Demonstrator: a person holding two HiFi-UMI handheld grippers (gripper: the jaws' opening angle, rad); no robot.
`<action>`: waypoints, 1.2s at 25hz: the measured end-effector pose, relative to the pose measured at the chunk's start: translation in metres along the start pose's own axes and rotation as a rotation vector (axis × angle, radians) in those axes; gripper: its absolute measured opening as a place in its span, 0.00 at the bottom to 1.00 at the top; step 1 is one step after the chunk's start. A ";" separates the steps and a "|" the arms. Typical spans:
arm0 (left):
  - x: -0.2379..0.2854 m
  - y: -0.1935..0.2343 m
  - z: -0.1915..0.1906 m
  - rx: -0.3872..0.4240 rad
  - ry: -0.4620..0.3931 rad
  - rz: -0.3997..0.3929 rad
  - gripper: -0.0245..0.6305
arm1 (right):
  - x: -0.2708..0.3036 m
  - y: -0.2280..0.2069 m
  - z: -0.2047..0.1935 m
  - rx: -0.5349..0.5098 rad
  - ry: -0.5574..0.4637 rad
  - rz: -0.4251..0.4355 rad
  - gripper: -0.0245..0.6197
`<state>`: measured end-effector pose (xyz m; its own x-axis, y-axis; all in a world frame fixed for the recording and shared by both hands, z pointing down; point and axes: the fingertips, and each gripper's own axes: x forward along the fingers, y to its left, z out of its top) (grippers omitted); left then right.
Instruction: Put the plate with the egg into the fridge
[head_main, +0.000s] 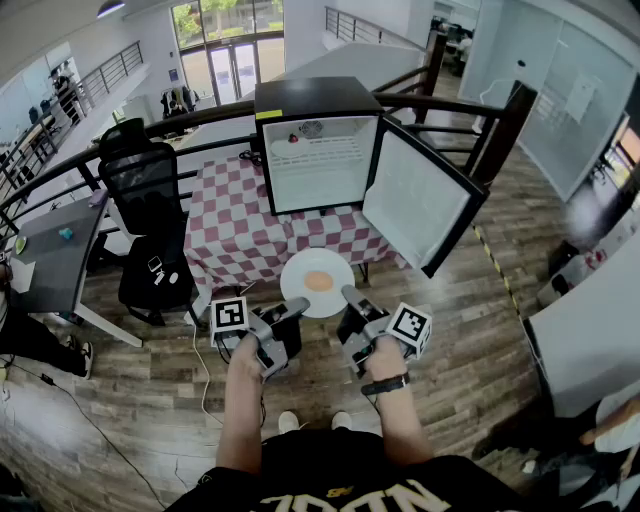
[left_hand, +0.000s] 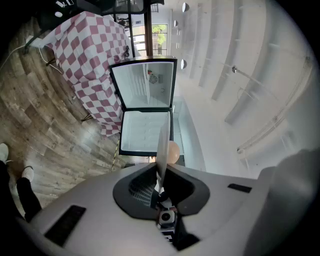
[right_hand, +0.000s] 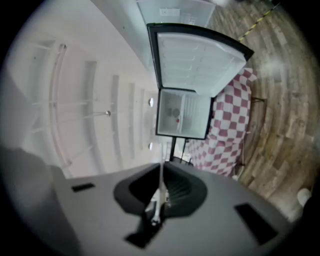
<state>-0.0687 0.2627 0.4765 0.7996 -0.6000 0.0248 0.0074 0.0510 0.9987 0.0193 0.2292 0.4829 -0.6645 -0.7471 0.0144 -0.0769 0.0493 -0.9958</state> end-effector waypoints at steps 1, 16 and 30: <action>0.000 -0.001 -0.005 0.001 0.011 -0.006 0.10 | -0.004 0.000 -0.001 -0.006 0.006 -0.001 0.09; 0.032 0.012 -0.044 -0.027 0.010 -0.003 0.10 | -0.043 -0.016 0.029 -0.020 0.044 -0.029 0.09; 0.043 0.024 -0.041 -0.041 -0.042 0.046 0.09 | -0.032 -0.032 0.039 0.016 0.092 -0.051 0.09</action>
<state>-0.0098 0.2707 0.4996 0.7738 -0.6291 0.0732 -0.0036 0.1112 0.9938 0.0727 0.2257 0.5108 -0.7253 -0.6845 0.0730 -0.1014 0.0014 -0.9948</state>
